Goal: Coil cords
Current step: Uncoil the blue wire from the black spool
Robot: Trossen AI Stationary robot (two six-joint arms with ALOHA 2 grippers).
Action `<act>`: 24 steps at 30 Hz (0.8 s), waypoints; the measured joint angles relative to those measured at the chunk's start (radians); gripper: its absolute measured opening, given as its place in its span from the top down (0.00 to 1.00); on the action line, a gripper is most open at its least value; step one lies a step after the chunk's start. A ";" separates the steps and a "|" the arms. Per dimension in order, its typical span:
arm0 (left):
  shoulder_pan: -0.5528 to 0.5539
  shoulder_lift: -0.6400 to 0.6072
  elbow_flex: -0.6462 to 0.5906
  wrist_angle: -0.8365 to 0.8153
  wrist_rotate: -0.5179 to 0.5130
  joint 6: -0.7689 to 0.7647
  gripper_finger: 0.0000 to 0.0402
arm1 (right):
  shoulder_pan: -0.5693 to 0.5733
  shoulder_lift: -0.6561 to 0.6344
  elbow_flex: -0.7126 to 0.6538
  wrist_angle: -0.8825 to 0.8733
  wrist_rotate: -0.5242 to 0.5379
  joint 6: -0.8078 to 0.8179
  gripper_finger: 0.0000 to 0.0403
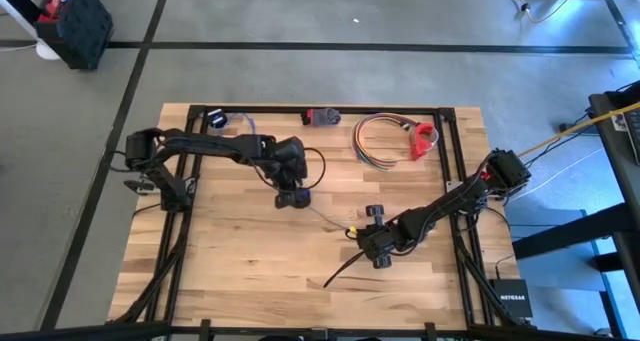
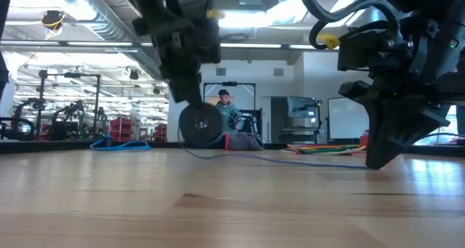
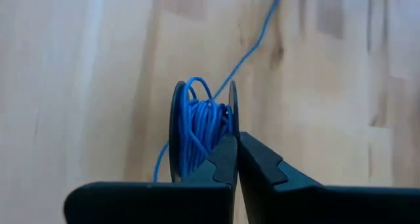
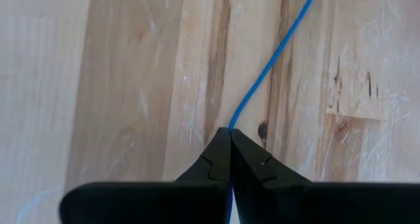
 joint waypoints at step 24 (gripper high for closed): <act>0.217 0.005 -0.128 0.154 -0.169 0.000 0.70 | 0.000 0.000 -0.001 0.008 -0.016 -0.027 0.99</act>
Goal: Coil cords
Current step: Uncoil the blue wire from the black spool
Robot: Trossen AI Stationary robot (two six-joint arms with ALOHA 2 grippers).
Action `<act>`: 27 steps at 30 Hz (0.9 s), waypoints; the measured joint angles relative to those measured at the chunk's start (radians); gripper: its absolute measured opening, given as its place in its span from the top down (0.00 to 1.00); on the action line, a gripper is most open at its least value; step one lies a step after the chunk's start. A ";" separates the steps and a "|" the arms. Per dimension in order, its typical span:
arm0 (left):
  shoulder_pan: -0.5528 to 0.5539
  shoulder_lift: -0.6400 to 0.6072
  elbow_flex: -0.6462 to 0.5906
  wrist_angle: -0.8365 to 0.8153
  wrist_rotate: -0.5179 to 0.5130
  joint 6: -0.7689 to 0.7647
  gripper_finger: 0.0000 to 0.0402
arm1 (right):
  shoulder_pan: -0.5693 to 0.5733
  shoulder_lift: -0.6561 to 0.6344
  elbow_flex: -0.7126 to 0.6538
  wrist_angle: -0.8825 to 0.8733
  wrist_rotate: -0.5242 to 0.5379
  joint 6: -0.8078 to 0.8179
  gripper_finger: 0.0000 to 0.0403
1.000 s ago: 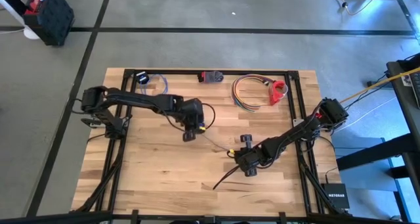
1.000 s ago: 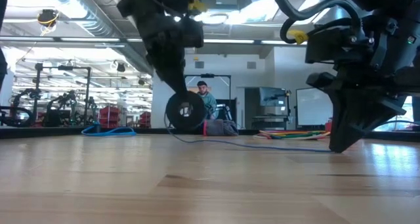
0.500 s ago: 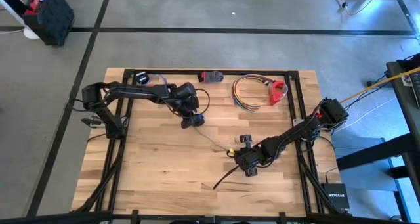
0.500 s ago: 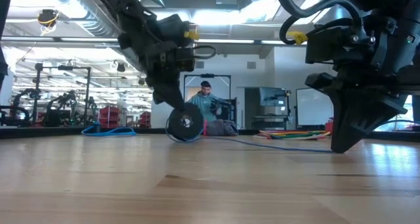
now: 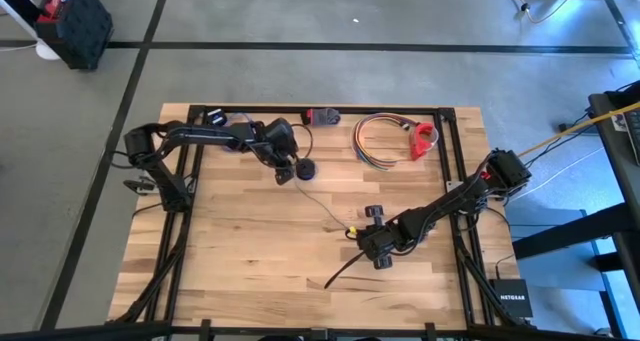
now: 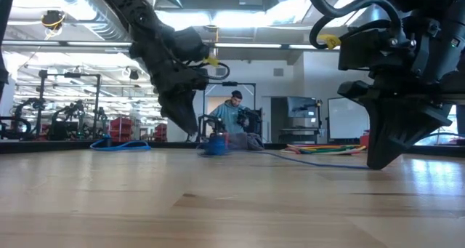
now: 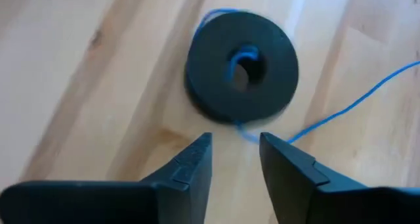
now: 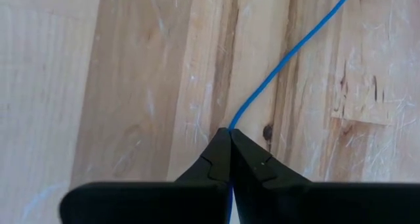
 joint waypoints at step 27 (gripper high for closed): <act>-0.123 0.063 0.106 0.165 -0.247 0.138 0.78 | 0.001 0.002 -0.002 0.039 0.038 -0.034 0.99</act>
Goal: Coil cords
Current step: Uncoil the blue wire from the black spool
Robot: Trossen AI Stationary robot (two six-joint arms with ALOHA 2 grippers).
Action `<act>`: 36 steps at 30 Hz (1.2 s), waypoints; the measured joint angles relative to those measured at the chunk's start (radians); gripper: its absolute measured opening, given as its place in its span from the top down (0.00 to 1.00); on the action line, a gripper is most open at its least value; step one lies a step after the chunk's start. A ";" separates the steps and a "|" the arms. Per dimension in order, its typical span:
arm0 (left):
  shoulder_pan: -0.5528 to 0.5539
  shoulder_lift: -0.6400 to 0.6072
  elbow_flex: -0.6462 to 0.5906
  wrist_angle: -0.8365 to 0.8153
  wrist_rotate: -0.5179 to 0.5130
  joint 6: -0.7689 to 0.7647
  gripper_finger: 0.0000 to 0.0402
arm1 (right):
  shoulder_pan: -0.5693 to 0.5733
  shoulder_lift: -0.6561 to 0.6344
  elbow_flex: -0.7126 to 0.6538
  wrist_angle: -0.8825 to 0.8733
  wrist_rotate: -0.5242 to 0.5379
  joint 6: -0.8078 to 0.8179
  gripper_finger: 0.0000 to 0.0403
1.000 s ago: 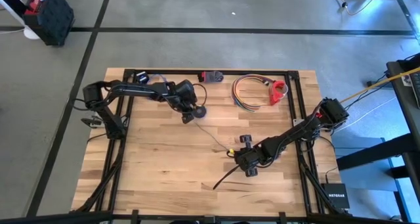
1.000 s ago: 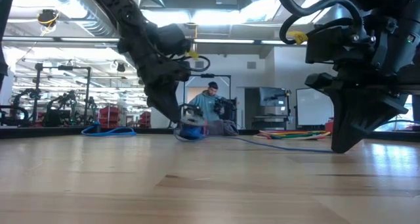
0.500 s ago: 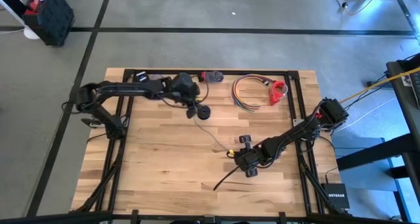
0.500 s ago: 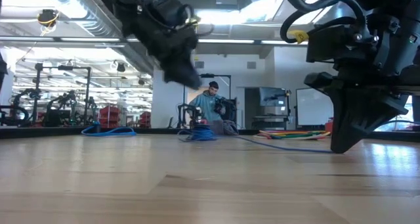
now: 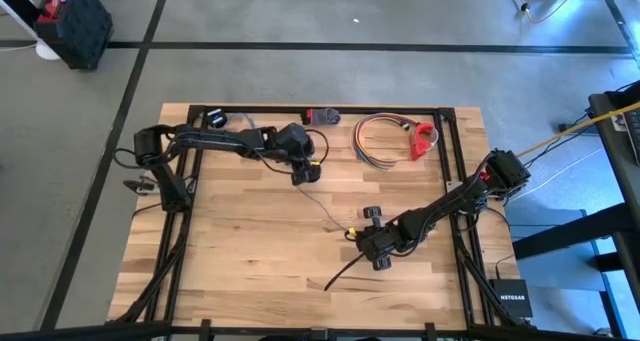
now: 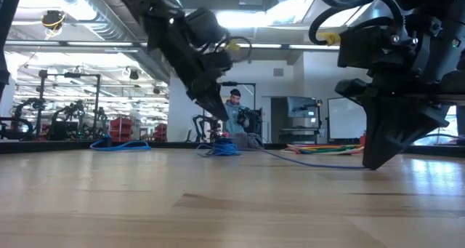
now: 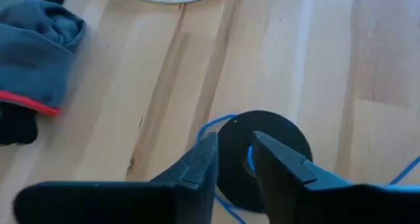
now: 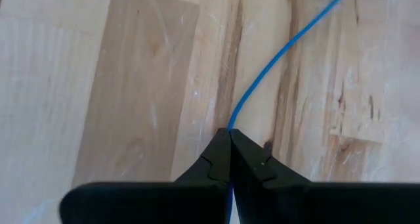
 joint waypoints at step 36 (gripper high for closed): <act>-0.057 0.187 0.220 -0.304 -0.127 0.179 0.86 | 0.000 0.000 0.001 0.004 -0.003 0.038 0.99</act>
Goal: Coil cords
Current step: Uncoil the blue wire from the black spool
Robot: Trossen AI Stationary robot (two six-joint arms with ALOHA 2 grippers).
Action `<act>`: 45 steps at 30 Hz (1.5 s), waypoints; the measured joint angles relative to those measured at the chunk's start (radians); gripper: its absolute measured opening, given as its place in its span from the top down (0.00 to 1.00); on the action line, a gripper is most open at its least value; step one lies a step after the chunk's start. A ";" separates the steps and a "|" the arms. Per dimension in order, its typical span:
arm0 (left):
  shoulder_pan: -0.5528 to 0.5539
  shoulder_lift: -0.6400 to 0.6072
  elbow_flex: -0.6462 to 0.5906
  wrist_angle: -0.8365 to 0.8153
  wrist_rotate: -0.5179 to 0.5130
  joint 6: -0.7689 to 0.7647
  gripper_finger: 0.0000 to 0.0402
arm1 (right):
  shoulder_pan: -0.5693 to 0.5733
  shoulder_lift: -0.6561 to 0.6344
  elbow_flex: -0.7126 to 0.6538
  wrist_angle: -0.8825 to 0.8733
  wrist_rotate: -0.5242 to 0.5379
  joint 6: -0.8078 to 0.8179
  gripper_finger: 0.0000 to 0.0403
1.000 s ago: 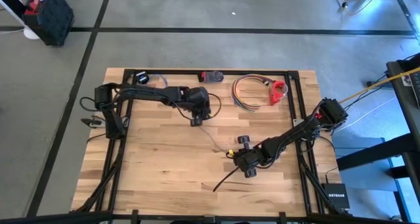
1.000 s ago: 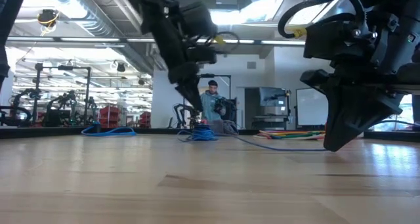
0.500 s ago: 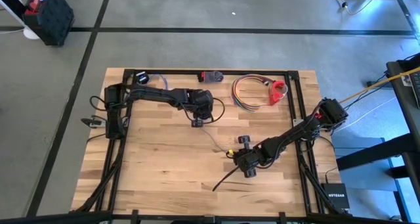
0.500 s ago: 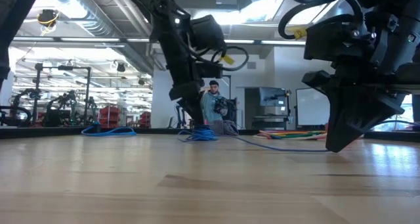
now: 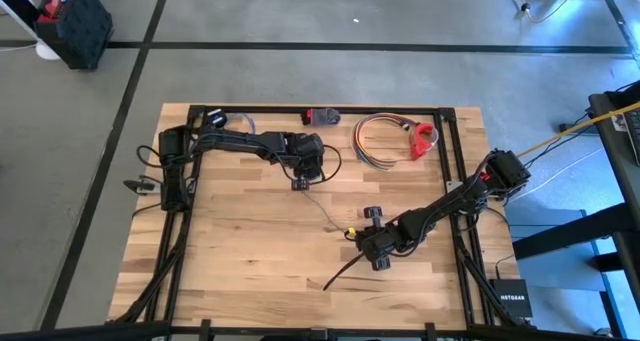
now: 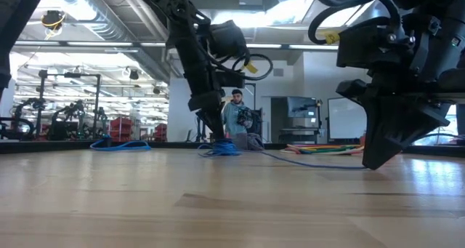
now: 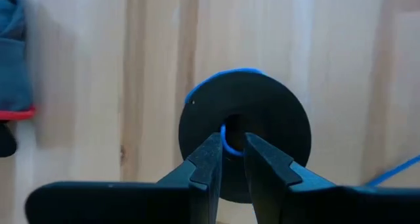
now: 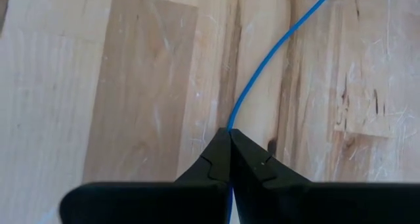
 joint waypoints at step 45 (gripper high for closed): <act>0.039 -0.008 -0.030 -0.076 -0.008 -0.143 1.00 | 0.212 -0.004 0.005 -0.279 0.095 0.333 0.99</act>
